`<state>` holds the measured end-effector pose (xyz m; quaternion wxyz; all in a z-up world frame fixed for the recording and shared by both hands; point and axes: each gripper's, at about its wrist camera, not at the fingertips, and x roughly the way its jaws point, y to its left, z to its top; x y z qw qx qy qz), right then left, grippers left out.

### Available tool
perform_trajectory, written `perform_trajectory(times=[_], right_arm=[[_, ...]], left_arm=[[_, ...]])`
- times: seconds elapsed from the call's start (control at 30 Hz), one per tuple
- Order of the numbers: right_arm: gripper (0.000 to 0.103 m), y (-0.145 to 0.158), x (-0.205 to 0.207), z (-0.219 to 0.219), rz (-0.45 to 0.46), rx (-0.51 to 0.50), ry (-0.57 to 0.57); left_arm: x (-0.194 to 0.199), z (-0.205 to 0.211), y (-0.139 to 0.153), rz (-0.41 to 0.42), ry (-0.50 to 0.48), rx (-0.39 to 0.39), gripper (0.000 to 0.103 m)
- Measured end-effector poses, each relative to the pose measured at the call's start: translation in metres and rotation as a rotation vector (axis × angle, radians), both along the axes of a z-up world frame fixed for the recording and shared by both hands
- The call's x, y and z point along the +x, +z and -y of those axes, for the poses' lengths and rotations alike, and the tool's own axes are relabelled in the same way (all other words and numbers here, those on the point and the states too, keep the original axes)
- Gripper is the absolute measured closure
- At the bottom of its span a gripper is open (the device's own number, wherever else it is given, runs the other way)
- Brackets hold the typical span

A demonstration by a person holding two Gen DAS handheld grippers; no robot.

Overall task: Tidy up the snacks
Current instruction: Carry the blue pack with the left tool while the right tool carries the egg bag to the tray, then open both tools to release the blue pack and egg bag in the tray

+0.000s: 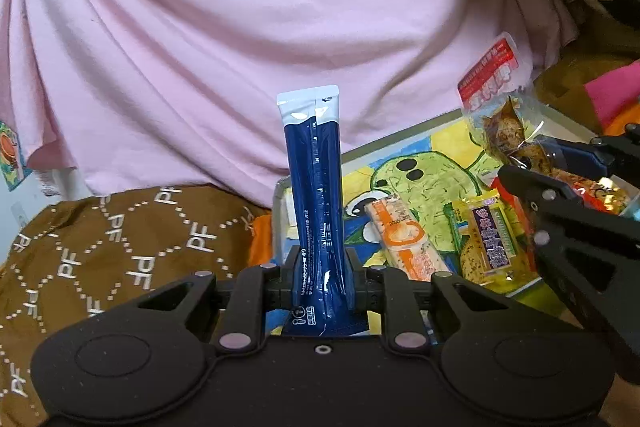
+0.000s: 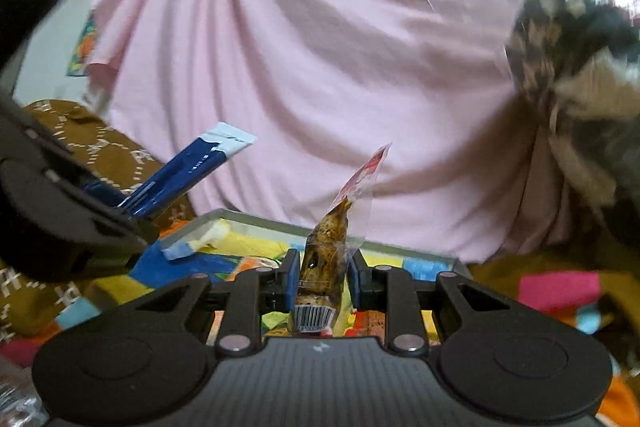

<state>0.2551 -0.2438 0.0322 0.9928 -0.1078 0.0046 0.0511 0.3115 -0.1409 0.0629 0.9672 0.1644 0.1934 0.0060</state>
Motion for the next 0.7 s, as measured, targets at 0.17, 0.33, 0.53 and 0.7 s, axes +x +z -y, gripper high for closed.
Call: perform_trajectory(times=[0.17, 0.33, 0.53, 0.7], right_arm=[[0.076, -0.006, 0.025, 0.013, -0.057, 0.089, -0.003], [0.075, -0.01, 0.042, 0.023, -0.112, 0.168, 0.024], [0.075, -0.012, 0.053, 0.031, -0.156, 0.262, 0.043], [0.074, -0.013, 0.061, 0.041, -0.2, 0.328, 0.041]], left_arm=[[0.028, 0.0, -0.015, -0.038, 0.026, -0.029, 0.082], [0.049, -0.008, -0.026, -0.095, 0.073, -0.09, 0.082], [0.063, -0.012, -0.037, -0.138, 0.103, -0.131, 0.081], [0.066, -0.011, -0.041, -0.162, 0.102, -0.142, 0.081]])
